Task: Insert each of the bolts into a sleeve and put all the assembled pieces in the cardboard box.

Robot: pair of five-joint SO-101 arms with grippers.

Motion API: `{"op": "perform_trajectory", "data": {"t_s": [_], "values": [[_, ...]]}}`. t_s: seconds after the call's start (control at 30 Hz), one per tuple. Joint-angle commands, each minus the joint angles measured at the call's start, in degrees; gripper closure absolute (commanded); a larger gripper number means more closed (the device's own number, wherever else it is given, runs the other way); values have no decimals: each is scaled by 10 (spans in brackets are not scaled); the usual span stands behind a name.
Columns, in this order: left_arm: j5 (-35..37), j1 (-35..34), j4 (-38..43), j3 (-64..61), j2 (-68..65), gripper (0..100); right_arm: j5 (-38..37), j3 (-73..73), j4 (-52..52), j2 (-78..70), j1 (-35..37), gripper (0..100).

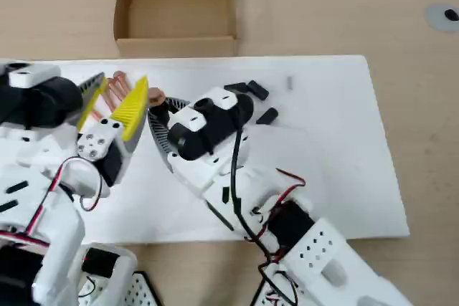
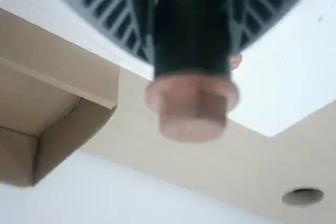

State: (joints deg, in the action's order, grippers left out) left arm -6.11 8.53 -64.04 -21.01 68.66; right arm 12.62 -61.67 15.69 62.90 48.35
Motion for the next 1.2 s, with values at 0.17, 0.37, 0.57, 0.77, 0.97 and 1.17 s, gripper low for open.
{"op": "perform_trajectory", "data": {"t_s": [0.17,0.37,0.57,0.77,0.97,1.17], "values": [[42,-120,-133,225,-105,805,-11,57,-23,-91,-75,989],[74,-304,-207,227,-266,805,-11,167,-25,-246,-118,989],[76,-356,-148,185,-415,805,-22,327,-25,-434,-149,989],[76,-353,-72,148,-517,805,-47,523,-25,-651,-188,989],[73,-353,-41,148,-575,805,-68,742,-25,-851,-215,989],[73,-353,22,149,-624,805,-84,987,-23,-1044,-239,989]]}}
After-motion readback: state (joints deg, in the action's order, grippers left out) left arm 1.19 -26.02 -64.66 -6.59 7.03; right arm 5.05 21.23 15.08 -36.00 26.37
